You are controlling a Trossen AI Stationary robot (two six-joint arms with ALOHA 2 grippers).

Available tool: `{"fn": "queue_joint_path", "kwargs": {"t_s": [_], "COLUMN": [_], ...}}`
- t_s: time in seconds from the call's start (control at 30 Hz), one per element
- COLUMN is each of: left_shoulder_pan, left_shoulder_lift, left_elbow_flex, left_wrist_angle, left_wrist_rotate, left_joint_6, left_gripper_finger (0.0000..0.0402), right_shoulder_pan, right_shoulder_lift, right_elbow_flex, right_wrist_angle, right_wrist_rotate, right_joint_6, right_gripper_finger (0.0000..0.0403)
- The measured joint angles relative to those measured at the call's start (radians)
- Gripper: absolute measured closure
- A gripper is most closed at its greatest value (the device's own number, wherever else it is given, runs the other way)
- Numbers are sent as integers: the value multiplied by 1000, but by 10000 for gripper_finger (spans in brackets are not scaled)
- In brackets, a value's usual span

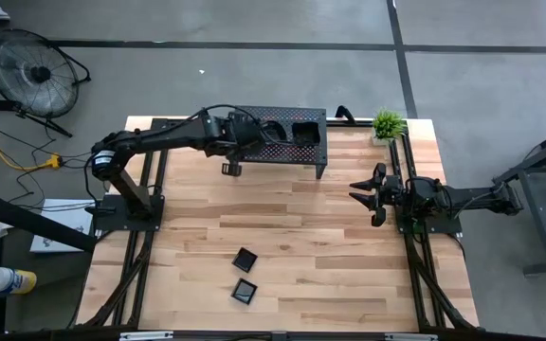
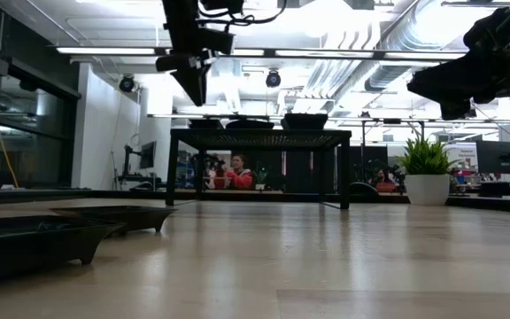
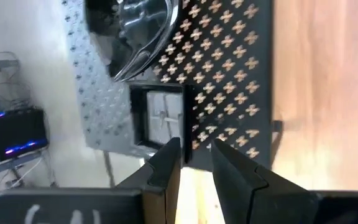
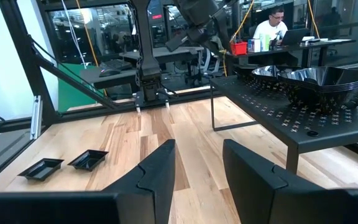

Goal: Pick & Place Mini shaped plates
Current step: Stack the top left black square plate on top of the black square plates on the shelf

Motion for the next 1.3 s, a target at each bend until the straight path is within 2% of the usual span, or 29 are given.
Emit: {"fn": "queue_joint_path", "kwargs": {"t_s": [0.13,0.27,0.33,0.57,0.8,1.0,1.17,1.3], "left_shoulder_pan": [4,3,4,70,132,165,161,161], "left_shoulder_lift": [0,0,0,16,13,13,13,13], "left_elbow_flex": [0,0,0,-5,-4,-4,-4,-4], "left_wrist_angle": [-2,-17,-29,-33,9,18,42,52], "left_wrist_rotate": [-13,2,48,258,263,320,299,235], "left_joint_6": [0,19,36,116,124,143,141,140], "left_gripper_finger": [326,380,394,399,401,401,401,401], "right_shoulder_pan": [0,0,0,0,0,0,0,0], "right_shoulder_lift": [0,0,0,0,0,0,0,0], "right_elbow_flex": [0,0,0,0,0,0,0,0], "right_wrist_angle": [0,0,0,0,0,1,1,1], "right_wrist_rotate": [0,0,0,0,0,0,0,0], "right_joint_6": [0,0,0,0,0,0,0,0], "right_gripper_finger": [273,273,273,273,273,273,273,273]}}
